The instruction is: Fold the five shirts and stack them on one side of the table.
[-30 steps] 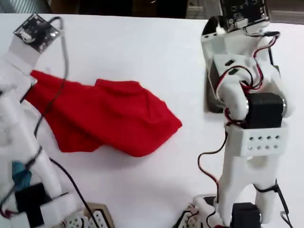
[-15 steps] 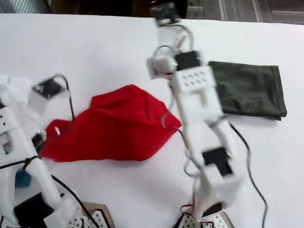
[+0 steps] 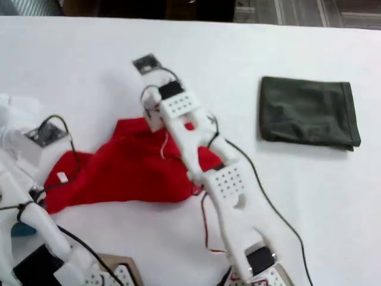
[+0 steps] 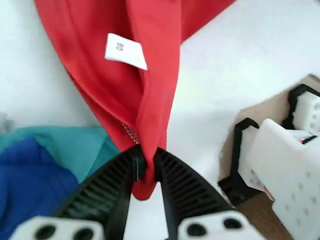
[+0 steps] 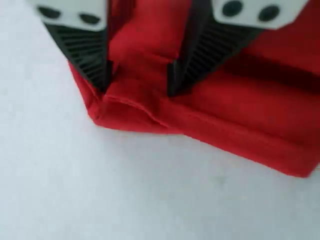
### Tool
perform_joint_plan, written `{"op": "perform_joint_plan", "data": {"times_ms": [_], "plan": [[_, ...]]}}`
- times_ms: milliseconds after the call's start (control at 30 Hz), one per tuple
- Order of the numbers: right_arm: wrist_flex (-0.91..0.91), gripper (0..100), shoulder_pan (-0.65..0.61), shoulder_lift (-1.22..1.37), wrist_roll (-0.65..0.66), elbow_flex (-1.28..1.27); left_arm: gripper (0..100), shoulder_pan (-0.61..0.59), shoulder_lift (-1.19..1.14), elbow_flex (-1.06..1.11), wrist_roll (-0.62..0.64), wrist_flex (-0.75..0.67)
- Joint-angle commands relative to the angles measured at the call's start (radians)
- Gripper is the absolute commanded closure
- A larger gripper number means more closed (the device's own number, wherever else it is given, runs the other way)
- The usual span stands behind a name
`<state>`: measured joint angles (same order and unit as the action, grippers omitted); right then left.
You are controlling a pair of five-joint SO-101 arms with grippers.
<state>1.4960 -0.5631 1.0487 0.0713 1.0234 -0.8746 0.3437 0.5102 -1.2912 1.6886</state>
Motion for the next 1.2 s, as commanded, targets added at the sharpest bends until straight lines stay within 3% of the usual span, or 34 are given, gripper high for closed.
{"op": "perform_joint_plan", "data": {"times_ms": [0,100,333,700,1167], "plan": [[0.179,82.1,0.048,0.001,0.0,0.094,97,-0.006,0.026,0.002,-0.008,-0.037],[0.271,82.2,0.079,-0.008,0.002,0.115,97,-0.006,0.026,0.002,-0.008,-0.061],[0.271,82.3,0.127,-0.128,0.083,0.103,97,-0.006,0.025,0.012,-0.012,-0.089],[0.018,82.3,0.111,-0.093,0.069,0.114,97,-0.005,0.025,0.013,-0.012,-0.132],[0.189,82.3,0.051,-0.077,0.005,0.115,97,-0.005,0.025,0.013,-0.014,-0.155]]}}
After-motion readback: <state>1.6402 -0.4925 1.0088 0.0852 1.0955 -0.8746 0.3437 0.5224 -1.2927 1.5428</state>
